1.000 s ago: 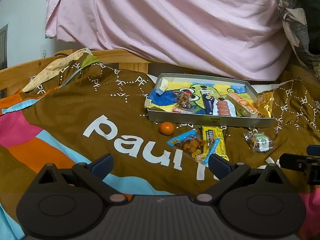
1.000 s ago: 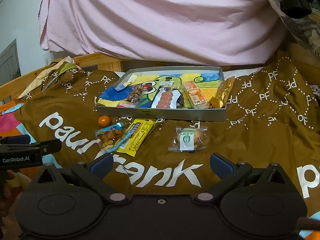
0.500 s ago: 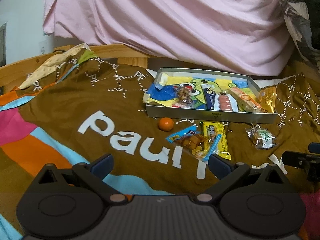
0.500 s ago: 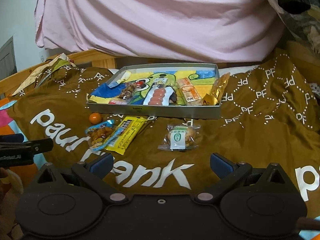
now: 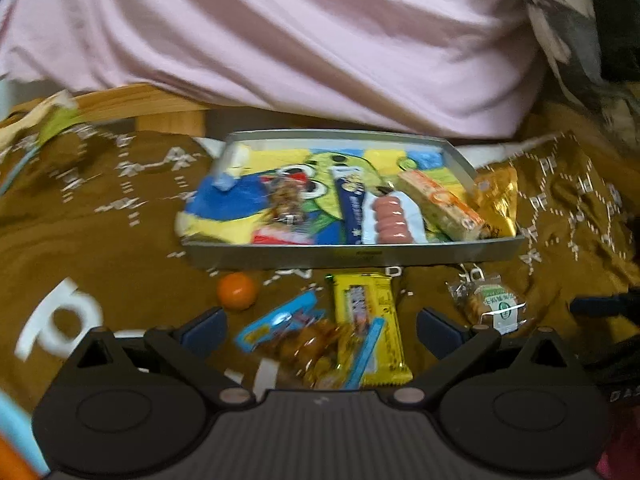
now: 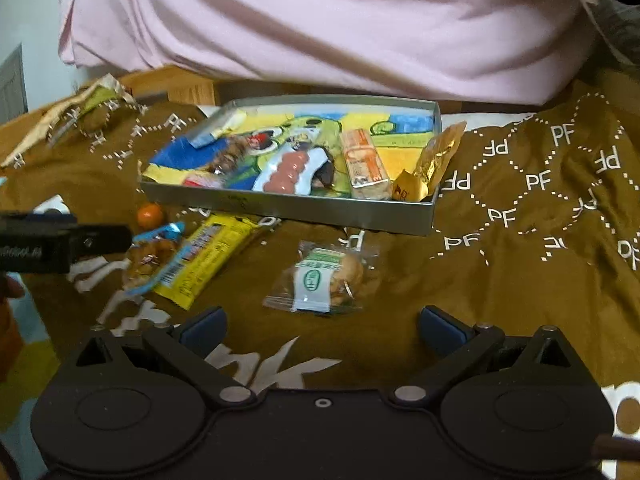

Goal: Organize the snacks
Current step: 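Move the left tool to the yellow biscuit pack while the right tool reaches the wrapped bun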

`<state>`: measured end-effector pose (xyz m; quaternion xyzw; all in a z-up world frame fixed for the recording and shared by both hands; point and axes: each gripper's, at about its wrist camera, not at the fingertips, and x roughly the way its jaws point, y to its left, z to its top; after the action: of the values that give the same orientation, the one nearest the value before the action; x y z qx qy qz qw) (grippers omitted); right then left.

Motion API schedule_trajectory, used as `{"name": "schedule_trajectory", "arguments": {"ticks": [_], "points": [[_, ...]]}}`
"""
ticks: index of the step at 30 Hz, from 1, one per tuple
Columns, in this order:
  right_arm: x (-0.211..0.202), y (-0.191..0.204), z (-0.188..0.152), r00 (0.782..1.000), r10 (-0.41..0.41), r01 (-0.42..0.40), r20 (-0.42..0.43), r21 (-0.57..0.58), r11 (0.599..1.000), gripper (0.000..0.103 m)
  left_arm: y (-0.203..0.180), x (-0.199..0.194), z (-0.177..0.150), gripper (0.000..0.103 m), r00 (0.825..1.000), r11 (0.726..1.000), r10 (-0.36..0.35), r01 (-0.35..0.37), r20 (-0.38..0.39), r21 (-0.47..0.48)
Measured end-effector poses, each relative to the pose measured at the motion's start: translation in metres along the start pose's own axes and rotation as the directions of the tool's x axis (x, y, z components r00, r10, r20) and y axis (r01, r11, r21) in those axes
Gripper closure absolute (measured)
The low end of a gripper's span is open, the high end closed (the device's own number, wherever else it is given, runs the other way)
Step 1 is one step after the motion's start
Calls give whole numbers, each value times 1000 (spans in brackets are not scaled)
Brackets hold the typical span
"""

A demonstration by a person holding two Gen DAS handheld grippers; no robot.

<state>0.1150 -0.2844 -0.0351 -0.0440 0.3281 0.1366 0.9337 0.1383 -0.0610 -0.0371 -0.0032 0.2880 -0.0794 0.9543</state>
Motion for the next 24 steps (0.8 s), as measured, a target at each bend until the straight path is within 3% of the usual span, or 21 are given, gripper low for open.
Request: {"name": "schedule_trajectory", "arguments": {"ticks": [5,12,19,21,24], "points": [[12,-3,6,1000,25,-25,3,-15,1000,1,5,28,1,0,995,996,-26,35,-100,88],[37,1,16,999,33,-34,-17,-55,998,12,25,42,-3,0,984,999,-32,37,-176,25],[54,10,21,998,45,-49,-44,-82,995,22,28,39,0,0,988,999,-39,41,-149,9],[57,13,21,997,50,-54,-50,-92,994,33,27,37,3,0,991,999,-50,51,-124,0],[57,17,20,998,51,-54,-39,-102,993,40,23,38,11,0,990,995,-95,93,-106,-22]]}}
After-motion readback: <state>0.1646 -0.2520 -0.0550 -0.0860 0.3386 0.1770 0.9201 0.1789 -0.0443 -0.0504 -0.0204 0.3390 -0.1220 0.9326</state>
